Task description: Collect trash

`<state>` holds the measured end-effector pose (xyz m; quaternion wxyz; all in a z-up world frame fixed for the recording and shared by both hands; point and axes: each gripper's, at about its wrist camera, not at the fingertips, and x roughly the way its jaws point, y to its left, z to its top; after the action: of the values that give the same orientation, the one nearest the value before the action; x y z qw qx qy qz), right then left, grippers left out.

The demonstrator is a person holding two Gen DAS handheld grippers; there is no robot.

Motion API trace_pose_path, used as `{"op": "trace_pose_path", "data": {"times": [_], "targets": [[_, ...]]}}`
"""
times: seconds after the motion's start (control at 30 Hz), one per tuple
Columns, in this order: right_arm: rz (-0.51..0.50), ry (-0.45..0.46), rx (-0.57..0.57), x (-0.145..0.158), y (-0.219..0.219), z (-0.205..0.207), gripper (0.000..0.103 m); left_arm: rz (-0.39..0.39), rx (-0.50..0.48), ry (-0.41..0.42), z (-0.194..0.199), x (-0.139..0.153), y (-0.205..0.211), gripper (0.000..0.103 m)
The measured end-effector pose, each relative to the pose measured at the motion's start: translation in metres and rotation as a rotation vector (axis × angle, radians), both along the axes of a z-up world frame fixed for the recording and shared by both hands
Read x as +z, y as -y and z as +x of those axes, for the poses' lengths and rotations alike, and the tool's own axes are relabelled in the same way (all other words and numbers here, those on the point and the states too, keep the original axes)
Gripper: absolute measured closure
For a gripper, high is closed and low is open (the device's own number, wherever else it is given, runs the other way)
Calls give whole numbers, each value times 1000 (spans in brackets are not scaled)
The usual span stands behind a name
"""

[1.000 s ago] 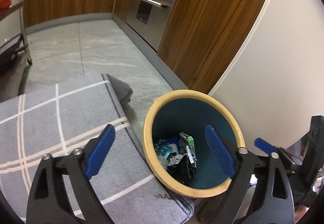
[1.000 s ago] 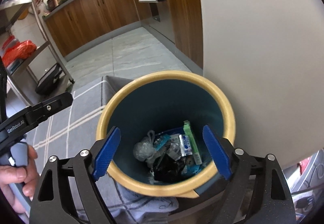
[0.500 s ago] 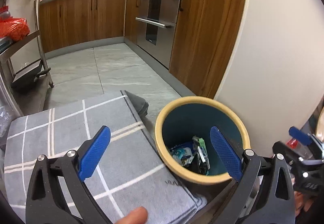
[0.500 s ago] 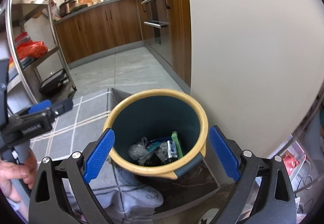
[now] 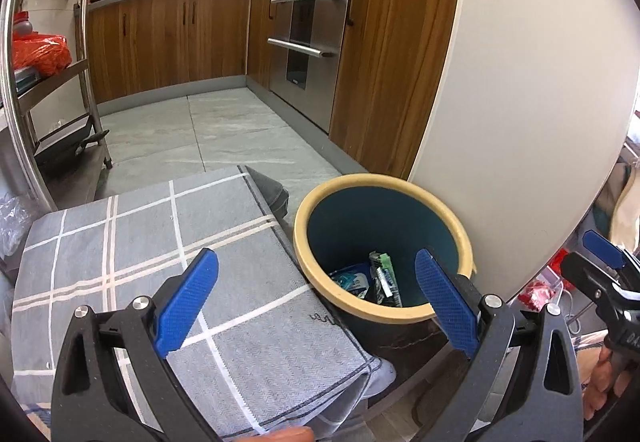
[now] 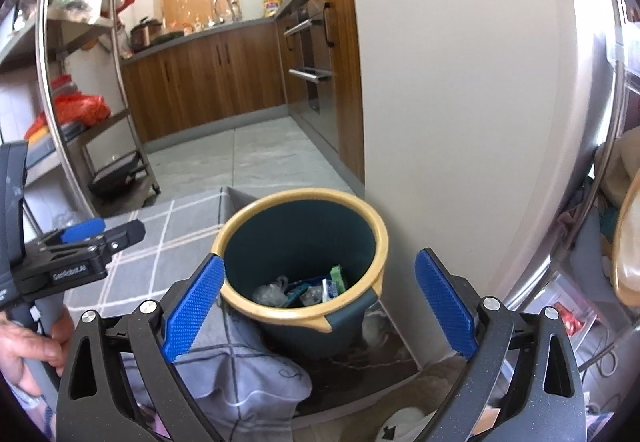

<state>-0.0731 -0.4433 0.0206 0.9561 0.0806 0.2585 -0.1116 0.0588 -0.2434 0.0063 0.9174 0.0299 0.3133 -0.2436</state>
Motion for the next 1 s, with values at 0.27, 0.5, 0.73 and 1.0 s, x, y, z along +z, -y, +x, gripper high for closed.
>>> {"op": "trace_pose_path", "data": {"times": [0.27,0.5,0.73,1.0], "targets": [[45,21,-19,-1,10,1,7,27,-6,23,-5,0,11,6],[59,5,-19,-5,11,5,7,33,-18,22,-6,-1,16,6],[61,-14,-21,-10,11,8,7,36,-26,15,-6,-2,18,6],[63,-22,-14,-11,11,11,7,43,-33,11,-6,-4,21,6]]}}
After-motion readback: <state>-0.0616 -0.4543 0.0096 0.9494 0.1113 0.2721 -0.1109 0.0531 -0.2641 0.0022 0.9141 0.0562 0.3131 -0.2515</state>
